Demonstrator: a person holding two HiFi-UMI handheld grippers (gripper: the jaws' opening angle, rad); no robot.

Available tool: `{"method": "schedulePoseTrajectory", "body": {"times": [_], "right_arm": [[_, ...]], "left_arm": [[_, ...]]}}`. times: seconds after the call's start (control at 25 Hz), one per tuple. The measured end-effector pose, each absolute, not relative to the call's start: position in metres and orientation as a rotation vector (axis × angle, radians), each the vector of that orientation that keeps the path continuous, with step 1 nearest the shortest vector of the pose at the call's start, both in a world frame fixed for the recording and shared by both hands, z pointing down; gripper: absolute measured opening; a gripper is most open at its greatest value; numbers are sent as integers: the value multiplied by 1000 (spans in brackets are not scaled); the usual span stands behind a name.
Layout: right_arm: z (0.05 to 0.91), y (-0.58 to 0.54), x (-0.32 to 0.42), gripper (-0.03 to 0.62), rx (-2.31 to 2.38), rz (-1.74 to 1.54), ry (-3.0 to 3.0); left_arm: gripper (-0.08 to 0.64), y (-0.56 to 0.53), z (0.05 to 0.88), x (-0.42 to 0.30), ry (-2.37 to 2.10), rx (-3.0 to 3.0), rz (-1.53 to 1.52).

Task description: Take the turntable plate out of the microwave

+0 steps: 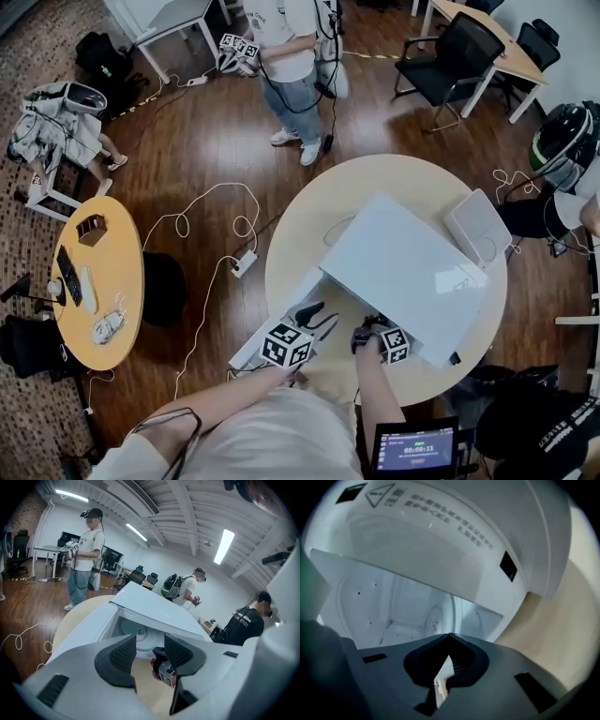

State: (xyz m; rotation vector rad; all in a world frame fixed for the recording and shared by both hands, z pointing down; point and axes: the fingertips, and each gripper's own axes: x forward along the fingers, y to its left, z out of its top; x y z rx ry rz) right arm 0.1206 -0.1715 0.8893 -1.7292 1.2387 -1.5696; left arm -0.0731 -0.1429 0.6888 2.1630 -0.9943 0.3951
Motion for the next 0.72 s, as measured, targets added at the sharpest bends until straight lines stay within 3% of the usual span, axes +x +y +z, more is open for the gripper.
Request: {"method": "schedulePoseTrajectory", "body": {"times": [0.48, 0.6, 0.72], "right_arm": [[887, -169, 101, 7, -1818, -1613, 1303], [891, -170, 106, 27, -1853, -1619, 1271], [889, -170, 110, 106, -1859, -1591, 1242]], "left_arm": [[196, -138, 693, -86, -1005, 2141, 360], [196, -139, 694, -91, -1014, 2124, 350], [196, -136, 694, -95, -1025, 2105, 341]]}}
